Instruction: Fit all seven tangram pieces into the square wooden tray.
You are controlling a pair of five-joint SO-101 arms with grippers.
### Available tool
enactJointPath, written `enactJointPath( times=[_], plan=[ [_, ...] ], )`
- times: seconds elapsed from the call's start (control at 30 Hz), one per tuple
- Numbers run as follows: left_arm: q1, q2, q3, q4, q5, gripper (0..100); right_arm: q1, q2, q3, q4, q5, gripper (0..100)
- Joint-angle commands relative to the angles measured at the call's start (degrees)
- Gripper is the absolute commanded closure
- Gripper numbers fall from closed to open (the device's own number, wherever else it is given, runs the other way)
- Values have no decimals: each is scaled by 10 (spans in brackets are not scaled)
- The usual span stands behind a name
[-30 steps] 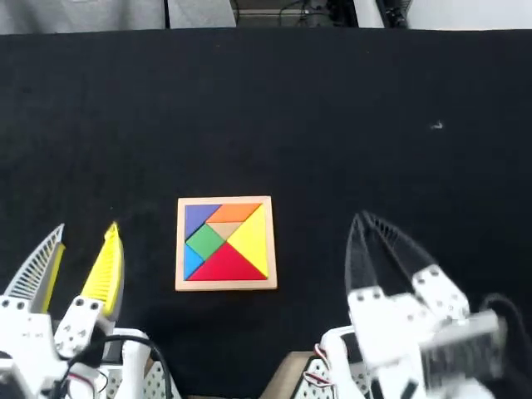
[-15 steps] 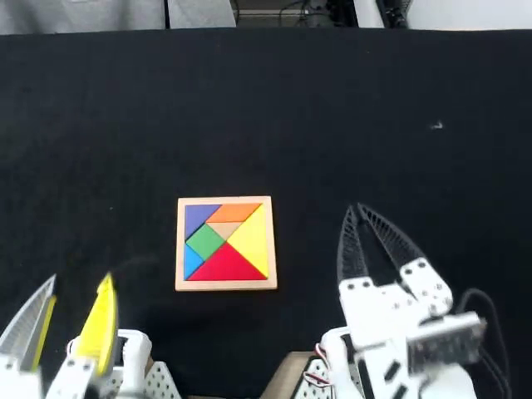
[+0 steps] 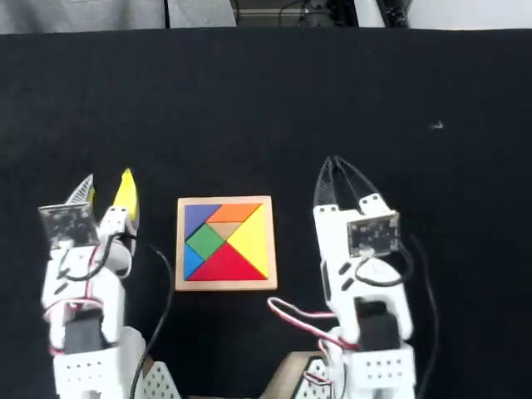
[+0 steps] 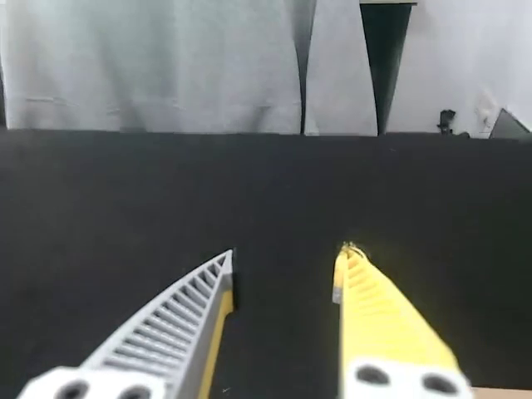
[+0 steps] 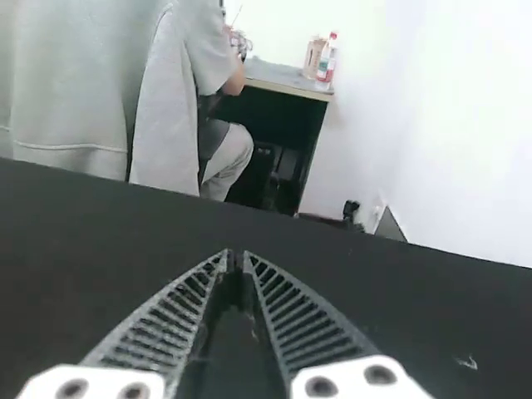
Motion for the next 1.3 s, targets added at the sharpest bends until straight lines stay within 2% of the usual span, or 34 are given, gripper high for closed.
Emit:
enactJointPath(
  times=[0.0,0.27,0.37,0.63,0.77,0.9,0.97,1.03,1.1,1.17,1.27],
  plan=[
    [7,-4,16,-11,-6,796,4,-41,9,-24,-2,986],
    [38,33,18,82,-6,796,-17,-37,11,83,1,986],
    [38,50,20,127,-6,800,-16,-36,12,156,-2,986],
    [41,61,21,335,-6,801,-15,-37,12,417,-3,986],
    [39,48,15,430,-4,801,-16,-42,12,490,-3,986],
    [36,21,18,439,-2,810,-16,-38,12,560,-3,987],
    [37,14,18,443,-3,877,-2,-37,12,556,-3,988],
    [38,13,18,444,-4,985,11,-38,12,557,-4,988],
    [38,13,18,444,-2,941,12,-37,12,556,-4,988],
    [38,13,18,444,-2,975,13,-36,12,556,-27,988],
    [38,13,18,444,-2,972,15,-36,12,556,-71,988]
  ],
)
